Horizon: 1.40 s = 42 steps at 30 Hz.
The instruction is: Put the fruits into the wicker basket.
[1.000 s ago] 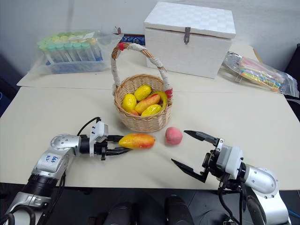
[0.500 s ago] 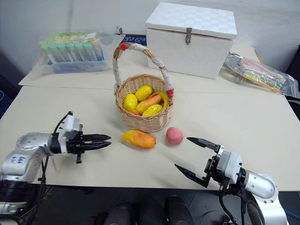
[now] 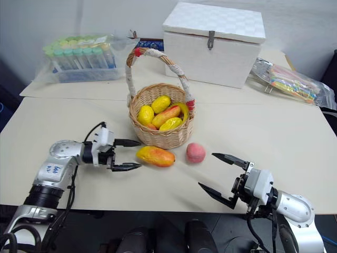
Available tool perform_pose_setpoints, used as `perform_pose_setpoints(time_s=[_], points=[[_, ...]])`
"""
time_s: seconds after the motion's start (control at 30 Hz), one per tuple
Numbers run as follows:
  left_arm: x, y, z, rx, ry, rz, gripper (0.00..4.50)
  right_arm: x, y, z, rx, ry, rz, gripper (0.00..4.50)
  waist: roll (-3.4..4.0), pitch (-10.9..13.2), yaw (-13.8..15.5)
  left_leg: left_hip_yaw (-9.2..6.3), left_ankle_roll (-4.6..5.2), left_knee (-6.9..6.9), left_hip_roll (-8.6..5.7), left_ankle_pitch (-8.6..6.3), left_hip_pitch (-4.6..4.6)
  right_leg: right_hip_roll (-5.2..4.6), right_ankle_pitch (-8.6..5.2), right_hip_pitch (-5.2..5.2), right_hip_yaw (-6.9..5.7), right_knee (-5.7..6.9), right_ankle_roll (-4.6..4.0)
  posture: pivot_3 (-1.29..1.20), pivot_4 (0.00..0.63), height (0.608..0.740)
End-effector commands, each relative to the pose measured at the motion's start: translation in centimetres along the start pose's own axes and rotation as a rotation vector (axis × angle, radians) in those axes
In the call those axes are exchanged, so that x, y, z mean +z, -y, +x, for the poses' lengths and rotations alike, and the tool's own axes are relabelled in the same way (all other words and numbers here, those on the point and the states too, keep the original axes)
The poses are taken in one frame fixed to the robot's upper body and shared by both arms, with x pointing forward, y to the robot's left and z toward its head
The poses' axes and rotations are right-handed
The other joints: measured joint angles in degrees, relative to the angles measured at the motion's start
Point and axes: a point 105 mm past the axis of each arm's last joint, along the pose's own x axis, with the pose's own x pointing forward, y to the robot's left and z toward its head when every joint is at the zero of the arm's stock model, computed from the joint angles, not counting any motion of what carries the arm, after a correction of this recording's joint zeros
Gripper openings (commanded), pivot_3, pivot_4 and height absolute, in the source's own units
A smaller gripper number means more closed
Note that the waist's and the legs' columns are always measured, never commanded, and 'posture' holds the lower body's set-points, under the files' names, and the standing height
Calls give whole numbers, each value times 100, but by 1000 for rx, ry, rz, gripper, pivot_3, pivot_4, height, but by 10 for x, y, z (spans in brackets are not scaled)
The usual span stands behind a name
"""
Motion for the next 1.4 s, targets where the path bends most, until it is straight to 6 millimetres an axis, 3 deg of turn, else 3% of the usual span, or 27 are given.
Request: perform_pose_setpoints(time_s=[0.03, 0.27, 0.5, 0.6, 0.67, 0.77, 0.87, 1.0, 1.17, 1.3, 1.4], points=[[5, 5, 8, -60, 6, 14, 4179, 18, 2, 5, -8, 27, -40, 4500, 0, 0, 5, 0, -2, 0, 2, 1, 0, 1, 0, 0, 0, 0, 0, 0, 150, 740], [14, 2, 27, -50, 60, -17, 4179, 24, 1, 12, -28, 24, -33, 4500, 0, 0, 48, -1, 0, 6, -2, 1, -1, -3, 0, 3, 2, 1, 0, 0, 150, 740], [11, 10, 27, -65, 45, -15, 2486, 26, 3, 12, -35, 23, -33, 4500, 0, 0, 17, -1, -1, 5, -1, 1, 0, 0, 0, 3, 2, 2, 0, 0, 150, 740], [23, 14, 16, -97, 90, 7, 2428, 26, 4, 11, -34, 23, -33, 4500, 0, 0, 8, -1, -1, 3, 0, 1, 0, 1, 0, 2, 2, 1, 0, 0, 150, 740], [44, 22, -1, -140, 142, -15, 2428, 28, 5, 9, -42, 32, -29, 4500, -1, 0, 11, -2, -1, 4, 1, 1, -1, 1, 0, 2, 2, 2, 0, 0, 150, 740], [94, 9, -25, -14, 327, -28, 2428, 38, 15, 4, -122, 92, 1, 4500, 0, 1, 16, -6, -1, 4, 4, 1, -4, -2, 0, 2, 2, 1, 0, 0, 150, 740], [119, -14, -43, 168, 409, -19, 2428, 51, 29, 1, -212, 167, 30, 4500, 1, 0, 38, -16, 0, 7, 1, 1, -1, -7, 0, 12, -2, -1, 0, 0, 150, 740], [122, -62, -47, 490, 407, -4, 2428, 61, 39, 3, -253, 214, 28, 4500, 0, 0, 59, -17, 0, 9, -6, 1, 0, -7, 2, 14, -3, -1, 5, 0, 150, 740], [122, -70, -23, 503, 390, 9, 2428, 60, 42, 4, -250, 204, 18, 4500, 0, 0, 90, -12, 1, 4, -10, 1, -5, -4, 4, 3, -2, -2, 7, 0, 150, 740], [126, -79, -26, 554, 444, -14, 3668, 56, 46, 1, -267, 192, 11, 4500, 0, 0, 90, -8, 1, 7, -7, 1, -9, -3, 4, -1, 0, -2, 8, 0, 150, 740], [126, -66, -32, 466, 437, -4, 4488, 49, 46, -8, -257, 146, 17, 4500, 0, 0, 87, -7, -2, 8, -6, 3, -6, -1, 4, 1, 1, 0, 7, 0, 150, 740]])
